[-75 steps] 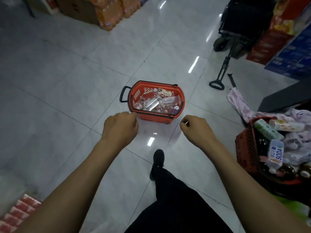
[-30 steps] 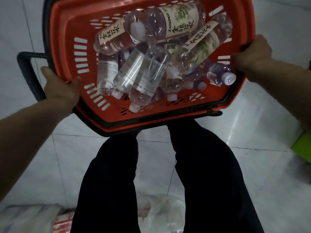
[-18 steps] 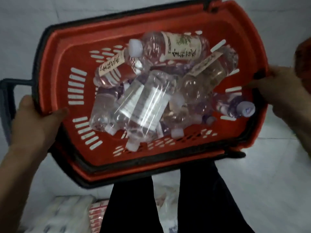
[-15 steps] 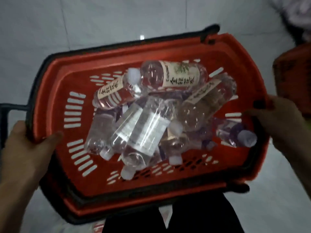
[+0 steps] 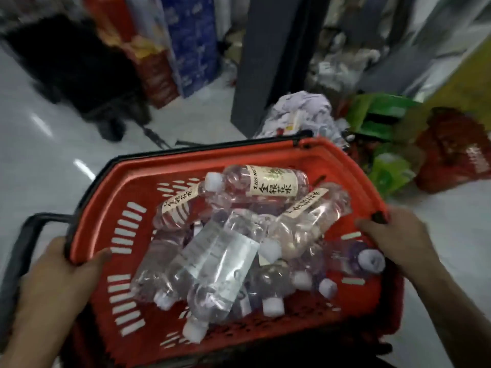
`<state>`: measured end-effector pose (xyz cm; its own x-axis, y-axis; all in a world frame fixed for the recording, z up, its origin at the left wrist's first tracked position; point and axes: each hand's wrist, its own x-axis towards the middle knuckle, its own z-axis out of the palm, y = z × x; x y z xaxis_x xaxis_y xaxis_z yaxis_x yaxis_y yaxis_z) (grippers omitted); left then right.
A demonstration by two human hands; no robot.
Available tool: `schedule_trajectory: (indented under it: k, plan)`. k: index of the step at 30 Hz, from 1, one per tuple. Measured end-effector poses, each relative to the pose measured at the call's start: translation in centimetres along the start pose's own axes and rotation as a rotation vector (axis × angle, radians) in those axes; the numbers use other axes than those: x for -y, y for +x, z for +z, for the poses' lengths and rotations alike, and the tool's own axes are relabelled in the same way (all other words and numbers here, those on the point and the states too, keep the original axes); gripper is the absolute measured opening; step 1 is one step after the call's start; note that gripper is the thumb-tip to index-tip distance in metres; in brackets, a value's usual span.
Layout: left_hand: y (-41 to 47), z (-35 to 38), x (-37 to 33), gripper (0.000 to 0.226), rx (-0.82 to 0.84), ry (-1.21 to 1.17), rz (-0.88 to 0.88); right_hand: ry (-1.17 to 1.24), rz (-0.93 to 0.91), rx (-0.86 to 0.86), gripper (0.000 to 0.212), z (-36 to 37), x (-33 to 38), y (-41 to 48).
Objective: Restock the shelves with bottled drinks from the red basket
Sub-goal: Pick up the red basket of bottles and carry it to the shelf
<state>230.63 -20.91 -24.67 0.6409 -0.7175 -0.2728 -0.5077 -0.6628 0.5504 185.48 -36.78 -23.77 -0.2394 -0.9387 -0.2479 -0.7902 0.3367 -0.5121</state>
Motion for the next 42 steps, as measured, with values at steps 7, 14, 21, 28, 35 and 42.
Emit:
schedule_trajectory:
  k: [7,14,21,28,35,42]
  plan:
    - [3.1,8.4,-14.1,0.071,0.175,0.176,0.41,0.137,0.375,-0.236,0.018,-1.8,-13.1,-4.8]
    - [0.3,21.1,-32.3,0.04,0.385,0.198,0.778,0.257,0.708,-0.503,0.025,-5.9,-24.4,-7.9]
    - [-8.8,39.1,-52.4,0.054,0.601,0.326,1.127,0.364,1.064,-0.653,0.021,-12.0,-37.6,-5.0]
    - [-18.5,54.3,-67.7,0.041,0.7,0.488,1.285,0.482,1.313,-0.722,0.023,-17.8,-45.7,-2.6]
    - [-30.1,66.3,-80.3,0.045,0.823,0.598,1.442,0.589,1.571,-0.822,0.023,-23.7,-52.2,1.8]
    - [-44.8,78.7,-93.4,0.045,0.986,0.512,1.683,0.651,1.733,-1.072,0.026,-31.0,-61.0,6.6]
